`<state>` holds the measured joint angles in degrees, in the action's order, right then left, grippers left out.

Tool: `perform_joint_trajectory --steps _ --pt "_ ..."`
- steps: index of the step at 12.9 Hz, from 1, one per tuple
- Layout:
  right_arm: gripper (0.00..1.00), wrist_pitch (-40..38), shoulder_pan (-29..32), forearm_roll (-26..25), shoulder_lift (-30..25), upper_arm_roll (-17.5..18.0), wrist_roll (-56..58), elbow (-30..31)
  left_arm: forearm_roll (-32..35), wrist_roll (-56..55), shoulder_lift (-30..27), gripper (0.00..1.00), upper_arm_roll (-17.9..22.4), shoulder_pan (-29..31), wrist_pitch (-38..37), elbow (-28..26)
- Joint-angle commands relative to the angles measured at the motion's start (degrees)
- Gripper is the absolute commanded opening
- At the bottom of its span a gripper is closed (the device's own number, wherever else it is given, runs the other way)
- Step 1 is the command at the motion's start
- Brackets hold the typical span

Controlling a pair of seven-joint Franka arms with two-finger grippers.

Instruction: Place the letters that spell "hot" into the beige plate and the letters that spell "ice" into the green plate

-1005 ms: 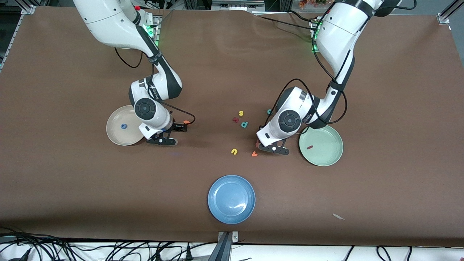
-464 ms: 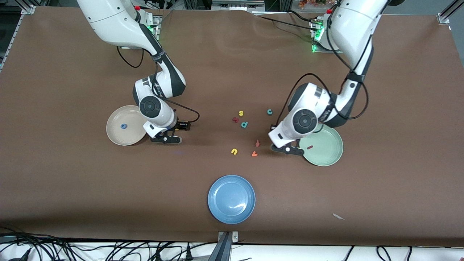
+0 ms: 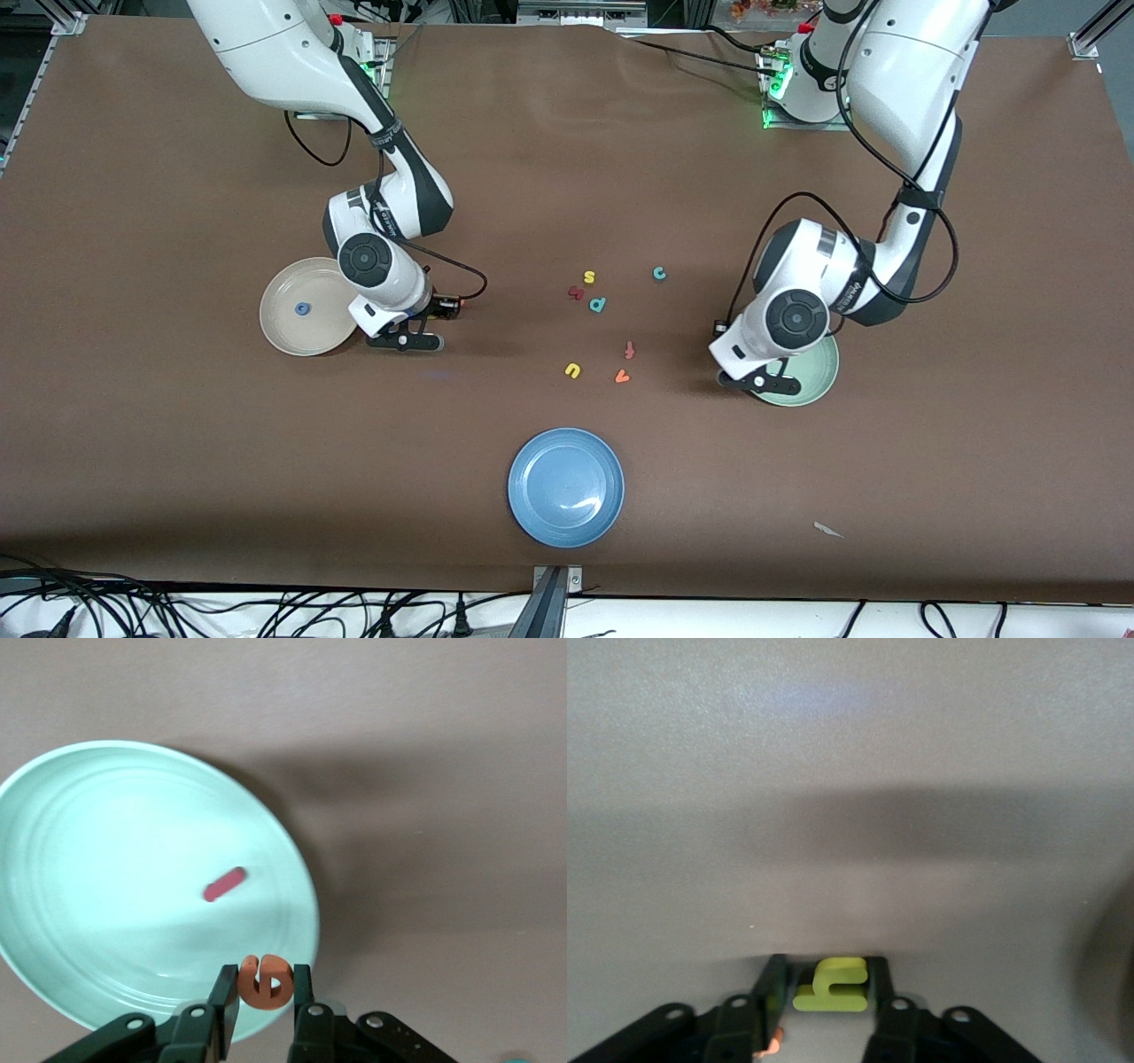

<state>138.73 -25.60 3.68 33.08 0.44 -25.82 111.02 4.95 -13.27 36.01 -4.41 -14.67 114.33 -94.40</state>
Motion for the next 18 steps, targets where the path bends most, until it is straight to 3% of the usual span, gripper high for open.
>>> perform_joint_trajectory --steps 1,2,3,4,9,13,16,18 --pt "0.36 0.41 -0.06 -0.61 0.40 0.00 0.33 0.60 1.82 8.74 -0.07 0.03 -0.52 4.19 -0.34 -0.79" --pt "0.35 0.40 0.02 -0.61 0.40 0.00 0.33 0.60 1.82 9.83 0.46 0.17 -0.52 4.65 -0.33 -0.88" --pt "0.32 0.40 0.03 -0.61 0.32 0.00 0.33 0.60 1.82 9.92 0.99 0.76 -0.52 4.48 -0.16 -0.79" --pt "0.31 0.40 0.03 -0.61 0.40 -0.09 0.16 0.60 1.82 10.10 0.99 1.00 -0.60 4.48 -0.07 -0.79" --pt "0.28 -2.58 0.03 -0.34 -0.56 -0.44 -0.11 -0.27 0.25 8.36 -0.76 1.00 -4.81 4.21 -0.95 -1.57" --pt "0.28 -2.67 0.03 0.09 -0.74 -0.44 -0.46 -0.19 -0.81 -6.30 -2.17 1.00 -11.92 4.30 -0.86 -3.87" --pt "0.30 -6.62 0.20 0.27 -1.53 -0.61 -12.04 -1.24 -0.55 -17.64 -2.09 0.97 -17.29 3.43 0.80 -5.70" --pt "0.30 -8.11 0.37 0.36 -2.41 -1.40 -15.64 -1.24 0.33 -20.22 -2.43 0.89 -18.09 2.37 7.36 -10.78"
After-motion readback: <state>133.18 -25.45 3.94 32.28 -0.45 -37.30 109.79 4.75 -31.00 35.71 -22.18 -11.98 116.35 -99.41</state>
